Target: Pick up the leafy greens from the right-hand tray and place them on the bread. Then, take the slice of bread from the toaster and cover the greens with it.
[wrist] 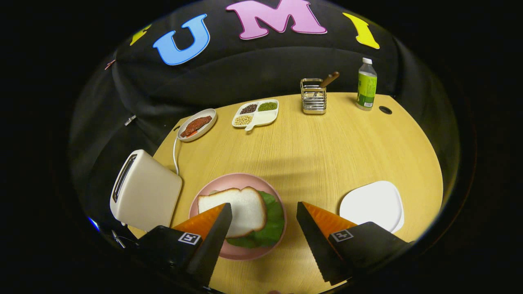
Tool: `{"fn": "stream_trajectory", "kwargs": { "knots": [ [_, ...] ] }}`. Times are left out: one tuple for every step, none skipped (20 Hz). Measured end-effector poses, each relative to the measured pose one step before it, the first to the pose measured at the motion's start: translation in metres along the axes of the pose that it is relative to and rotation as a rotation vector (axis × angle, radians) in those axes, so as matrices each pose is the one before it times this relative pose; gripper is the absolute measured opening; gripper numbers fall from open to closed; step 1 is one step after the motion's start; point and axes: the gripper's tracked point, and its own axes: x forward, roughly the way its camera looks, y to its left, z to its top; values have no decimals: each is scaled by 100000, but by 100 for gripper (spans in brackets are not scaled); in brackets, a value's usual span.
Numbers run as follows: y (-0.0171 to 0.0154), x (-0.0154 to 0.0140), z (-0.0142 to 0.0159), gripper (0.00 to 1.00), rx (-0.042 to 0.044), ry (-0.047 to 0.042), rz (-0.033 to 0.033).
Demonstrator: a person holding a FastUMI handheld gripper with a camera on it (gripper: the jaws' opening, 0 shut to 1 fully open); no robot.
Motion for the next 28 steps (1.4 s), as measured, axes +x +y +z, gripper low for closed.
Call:
{"fn": "stream_trajectory", "kwargs": {
  "knots": [
    [-360,-1057,803,99,-1177,-3190,-489],
    [-250,-1032,1047,99,-1084,-3357,-426],
    [-257,-922,1032,99,-1081,-3275,-18],
    [-282,-1102,1224,99,-1204,-3189,-138],
    [-303,-1100,1092,99,-1356,-2681,-161],
    [-413,-1089,1127,98,-1915,-2314,-617],
    [-979,-1409,1383,98,-2110,-3006,-2557],
    [-867,-1069,1386,99,-1082,-3536,-2127],
    [-820,-1244,1567,99,-189,-4575,-2040],
    [-613,-1248,1613,98,795,-4102,-1168],
    [-585,-1198,1542,98,911,-3338,-843],
    [-711,-1145,1373,98,826,-3315,-1168],
    [-701,-1402,1786,98,480,-4956,-849],
    [148,-922,1824,99,1086,-5171,2396],
    [495,-1317,1424,98,812,-4358,1754],
    [-149,-1159,1309,97,-970,-3457,-837],
    [-463,-1216,594,97,-2652,-2599,-1291],
    [-428,-1026,537,97,-3679,-1922,-1589],
    [-238,-1109,744,97,-3399,-2503,-1406],
    [143,-1111,499,97,-2622,-1902,-301],
    [291,-1177,44,97,-1421,-681,-39],
    [25,-1088,-77,97,-522,-121,-852],
    [-43,-1142,-232,98,335,326,-472],
    [-244,-1277,48,99,805,67,-1037],
    [-308,-334,-25,99,731,-580,-1084],
    [-233,-414,109,99,612,-833,-977],
    [-392,-306,-36,98,638,-765,-1301],
    [-279,-87,-26,98,470,-422,-677]
  ]
}}
